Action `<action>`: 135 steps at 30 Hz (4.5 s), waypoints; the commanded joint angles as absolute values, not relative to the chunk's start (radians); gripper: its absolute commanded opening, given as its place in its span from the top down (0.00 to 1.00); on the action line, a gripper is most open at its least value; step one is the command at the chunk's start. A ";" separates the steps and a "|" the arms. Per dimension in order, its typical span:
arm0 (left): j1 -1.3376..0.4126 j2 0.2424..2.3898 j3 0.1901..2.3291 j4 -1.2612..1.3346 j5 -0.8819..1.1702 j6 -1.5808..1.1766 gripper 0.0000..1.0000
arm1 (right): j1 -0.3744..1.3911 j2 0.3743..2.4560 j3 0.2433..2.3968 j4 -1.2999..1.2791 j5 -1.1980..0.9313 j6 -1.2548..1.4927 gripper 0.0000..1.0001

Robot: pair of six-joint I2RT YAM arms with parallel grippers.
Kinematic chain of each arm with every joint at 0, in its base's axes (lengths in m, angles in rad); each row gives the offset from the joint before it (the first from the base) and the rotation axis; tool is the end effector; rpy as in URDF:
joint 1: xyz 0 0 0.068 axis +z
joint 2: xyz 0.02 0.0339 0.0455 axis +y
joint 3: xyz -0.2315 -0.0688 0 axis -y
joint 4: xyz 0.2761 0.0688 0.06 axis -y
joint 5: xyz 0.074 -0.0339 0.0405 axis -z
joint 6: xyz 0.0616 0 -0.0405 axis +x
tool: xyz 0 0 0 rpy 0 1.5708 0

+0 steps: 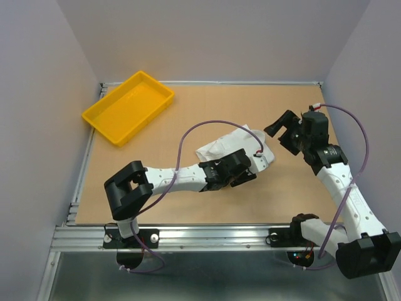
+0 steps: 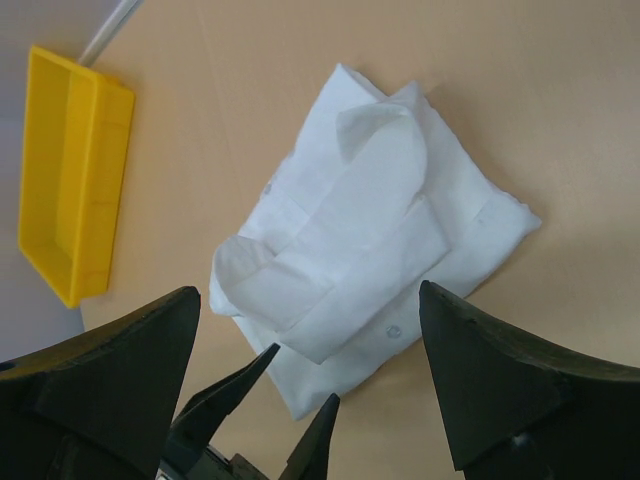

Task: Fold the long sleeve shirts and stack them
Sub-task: Fold the shirt, then neatly place the folded shirt to the corner

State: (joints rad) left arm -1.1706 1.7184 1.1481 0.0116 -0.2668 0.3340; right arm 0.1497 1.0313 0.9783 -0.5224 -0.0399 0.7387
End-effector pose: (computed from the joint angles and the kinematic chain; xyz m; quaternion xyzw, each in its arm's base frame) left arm 0.1833 -0.3915 0.1732 0.5453 0.6770 -0.0888 0.4863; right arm 0.2900 0.0462 0.2836 0.2459 0.8435 0.2209 0.4235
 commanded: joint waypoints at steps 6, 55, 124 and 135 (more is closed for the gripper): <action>-1.175 1.828 1.265 0.078 -0.405 0.360 0.29 | 0.141 0.960 0.948 -0.483 0.043 0.756 0.04; -0.629 1.944 1.577 -0.101 -0.253 -0.196 0.28 | 0.137 1.097 1.026 -0.483 -0.144 0.586 0.05; -0.635 1.555 0.994 0.109 0.169 -0.485 0.39 | 0.075 1.391 0.715 0.210 -0.693 0.733 0.75; -0.646 1.762 0.968 0.118 0.203 -0.509 0.43 | -0.179 1.652 0.427 0.767 -0.678 0.946 0.77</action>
